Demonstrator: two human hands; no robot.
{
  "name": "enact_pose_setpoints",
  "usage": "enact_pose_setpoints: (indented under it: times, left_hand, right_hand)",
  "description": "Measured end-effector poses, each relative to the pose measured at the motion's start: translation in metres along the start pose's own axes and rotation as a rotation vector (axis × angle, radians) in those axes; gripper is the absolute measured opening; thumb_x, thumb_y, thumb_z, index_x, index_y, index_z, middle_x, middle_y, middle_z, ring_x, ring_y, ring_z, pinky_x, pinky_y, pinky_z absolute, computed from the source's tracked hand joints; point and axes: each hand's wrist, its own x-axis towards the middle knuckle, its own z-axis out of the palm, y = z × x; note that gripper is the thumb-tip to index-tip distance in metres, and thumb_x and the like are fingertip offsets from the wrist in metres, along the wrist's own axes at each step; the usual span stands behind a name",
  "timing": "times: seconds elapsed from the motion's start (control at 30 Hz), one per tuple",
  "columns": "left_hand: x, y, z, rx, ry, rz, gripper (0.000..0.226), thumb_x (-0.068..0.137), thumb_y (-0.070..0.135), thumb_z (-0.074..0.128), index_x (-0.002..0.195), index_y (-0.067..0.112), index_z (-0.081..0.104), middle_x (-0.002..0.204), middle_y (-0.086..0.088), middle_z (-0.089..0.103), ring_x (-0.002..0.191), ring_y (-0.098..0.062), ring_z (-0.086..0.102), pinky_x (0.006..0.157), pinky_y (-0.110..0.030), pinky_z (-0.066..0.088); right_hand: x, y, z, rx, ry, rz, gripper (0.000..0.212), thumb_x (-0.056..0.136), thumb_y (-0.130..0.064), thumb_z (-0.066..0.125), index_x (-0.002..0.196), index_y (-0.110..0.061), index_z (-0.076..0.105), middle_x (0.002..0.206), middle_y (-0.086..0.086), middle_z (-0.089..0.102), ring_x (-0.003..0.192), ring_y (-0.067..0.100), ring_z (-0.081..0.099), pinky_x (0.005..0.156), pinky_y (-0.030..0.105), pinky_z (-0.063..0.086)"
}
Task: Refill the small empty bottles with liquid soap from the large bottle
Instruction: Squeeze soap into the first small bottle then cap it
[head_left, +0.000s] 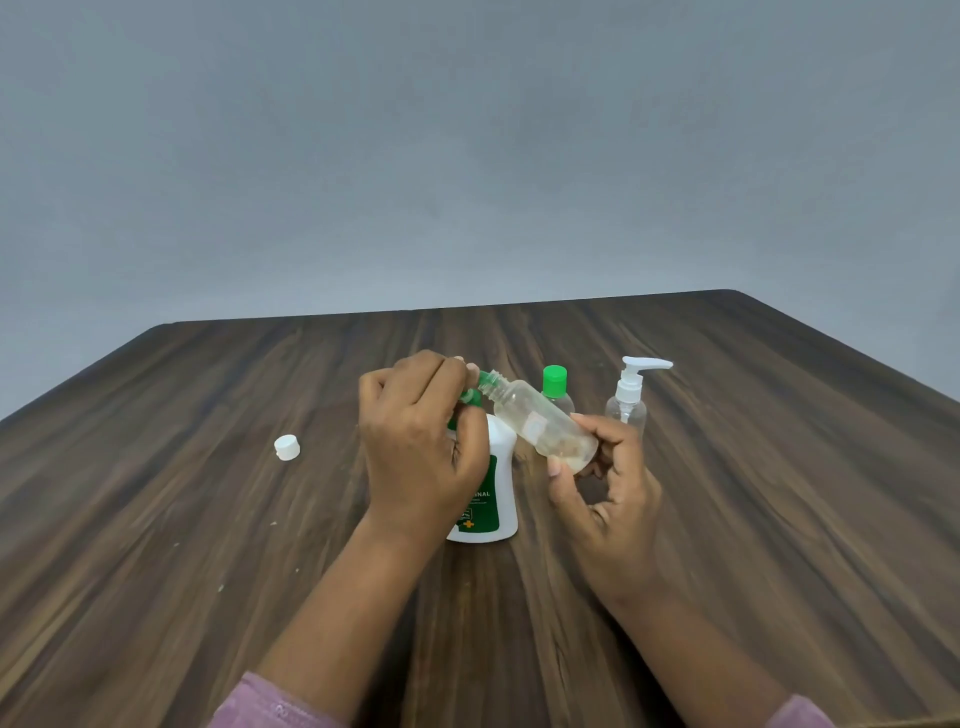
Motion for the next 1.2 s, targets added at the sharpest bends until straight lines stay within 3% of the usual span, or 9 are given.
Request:
enact_pose_setpoints:
  times: [0.17,0.47,0.77,0.93,1.1,1.2]
  left_hand:
    - [0.005,0.004,-0.008,-0.005,-0.001,0.012,0.025,0.075,0.011,0.041,0.08,0.008,0.066,0.083,0.001,0.066,0.077,-0.009,0.054,0.073,-0.028,0.034]
    - [0.014,0.004,-0.007,0.009,0.006,0.037,0.021,0.075,0.011,0.04,0.069,0.007,0.061,0.071,0.0,0.062,0.067,-0.012,0.049,0.067,-0.035,0.037]
    - [0.009,0.001,-0.005,0.001,0.059,0.04,0.022,0.075,0.008,0.042,0.07,0.006,0.063,0.072,-0.001,0.064,0.069,-0.011,0.05,0.067,-0.035,0.037]
    - [0.019,0.006,-0.012,0.044,-0.001,0.067,0.017,0.072,0.008,0.04,0.064,0.008,0.056,0.065,0.0,0.056,0.058,-0.017,0.047,0.064,-0.035,0.034]
    - [0.026,0.002,-0.01,0.072,-0.031,0.09,0.016,0.071,0.007,0.041,0.065,0.009,0.056,0.064,0.0,0.055,0.057,-0.018,0.047,0.063,-0.035,0.033]
    - [0.015,0.0,-0.009,0.054,0.002,0.076,0.018,0.072,0.007,0.041,0.068,0.008,0.058,0.068,0.0,0.059,0.063,-0.015,0.047,0.064,-0.035,0.034]
  right_hand:
    - [0.0,0.0,0.003,0.007,-0.009,-0.014,0.031,0.086,-0.026,0.059,0.115,-0.022,0.048,0.093,-0.003,0.063,0.079,0.005,0.062,0.069,0.013,0.049]
    - [0.0,0.002,0.003,0.015,-0.01,-0.009,0.03,0.089,-0.028,0.055,0.118,-0.023,0.048,0.096,-0.014,0.059,0.077,0.008,0.062,0.066,0.016,0.049]
    - [0.001,0.002,0.002,-0.004,-0.022,-0.028,0.029,0.09,-0.027,0.053,0.118,-0.022,0.047,0.097,-0.016,0.057,0.078,0.005,0.06,0.067,0.013,0.047]
    - [0.002,-0.001,0.002,-0.013,-0.023,-0.02,0.035,0.093,-0.037,0.053,0.124,-0.022,0.048,0.111,-0.019,0.059,0.09,0.003,0.062,0.075,0.011,0.047]
    - [0.002,-0.001,0.003,-0.033,-0.026,-0.028,0.034,0.09,-0.028,0.054,0.123,-0.02,0.049,0.112,-0.016,0.06,0.094,0.0,0.06,0.078,0.009,0.045]
    - [0.003,-0.001,0.002,-0.032,-0.026,-0.04,0.033,0.089,-0.026,0.054,0.121,-0.021,0.05,0.112,-0.026,0.058,0.094,-0.001,0.06,0.078,0.008,0.044]
